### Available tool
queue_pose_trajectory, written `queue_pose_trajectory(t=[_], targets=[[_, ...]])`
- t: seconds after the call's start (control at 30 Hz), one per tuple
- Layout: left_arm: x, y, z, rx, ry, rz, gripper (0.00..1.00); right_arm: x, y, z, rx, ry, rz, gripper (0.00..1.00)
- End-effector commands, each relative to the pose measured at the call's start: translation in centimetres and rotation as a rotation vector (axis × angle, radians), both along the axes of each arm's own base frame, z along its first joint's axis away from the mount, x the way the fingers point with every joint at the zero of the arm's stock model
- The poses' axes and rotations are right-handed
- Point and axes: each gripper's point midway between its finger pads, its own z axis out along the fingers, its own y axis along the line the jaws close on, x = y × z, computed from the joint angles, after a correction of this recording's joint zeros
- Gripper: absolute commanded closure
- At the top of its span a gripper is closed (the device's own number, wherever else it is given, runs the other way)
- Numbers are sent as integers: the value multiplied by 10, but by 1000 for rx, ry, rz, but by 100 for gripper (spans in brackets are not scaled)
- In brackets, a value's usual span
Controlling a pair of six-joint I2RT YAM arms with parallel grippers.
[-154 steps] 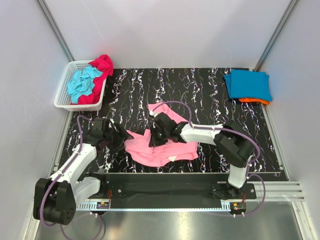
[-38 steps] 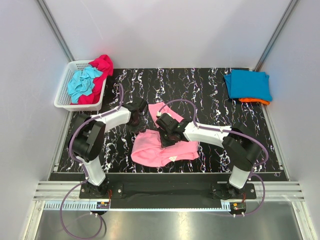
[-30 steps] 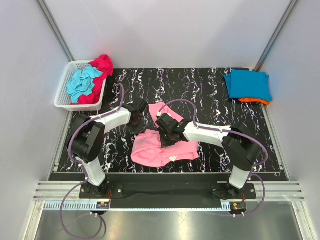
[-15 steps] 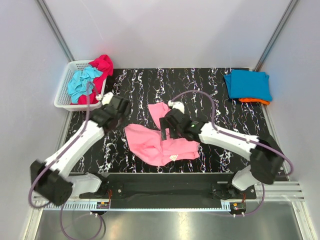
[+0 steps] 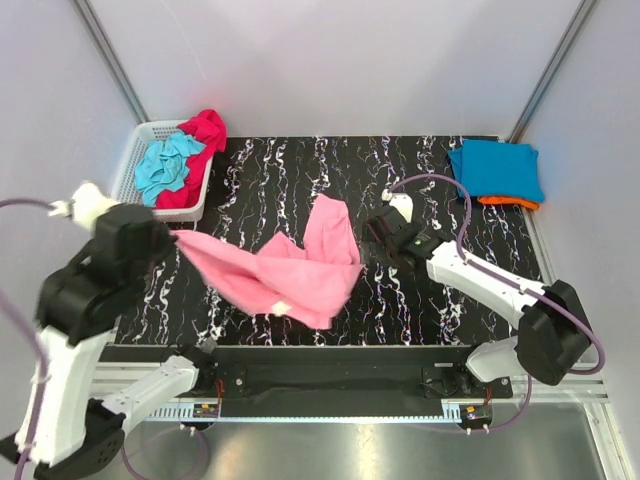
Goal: Fold and stack the t-shirts
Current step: Flatten the tshirt out
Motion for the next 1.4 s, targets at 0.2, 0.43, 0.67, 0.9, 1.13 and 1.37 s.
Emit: queue_pose_trajectory(t=[0.2, 0.43, 0.67, 0.9, 1.13, 1.37], targets=[[-69, 59, 25, 45, -70, 137, 100, -13, 74, -17, 267, 143, 226, 16], [-59, 45, 2, 53, 13, 87, 100, -36, 144, -23, 544, 244, 463, 34], [-57, 41, -8, 54, 38, 75, 100, -68, 196, -29, 616, 358, 623, 41], [-56, 42, -14, 63, 47, 76, 100, -92, 209, -37, 620, 415, 616, 44], [-55, 40, -17, 62, 53, 69, 100, -88, 221, -44, 641, 390, 643, 44], [-56, 38, -16, 58, 54, 52, 100, -79, 233, -56, 626, 402, 651, 46]])
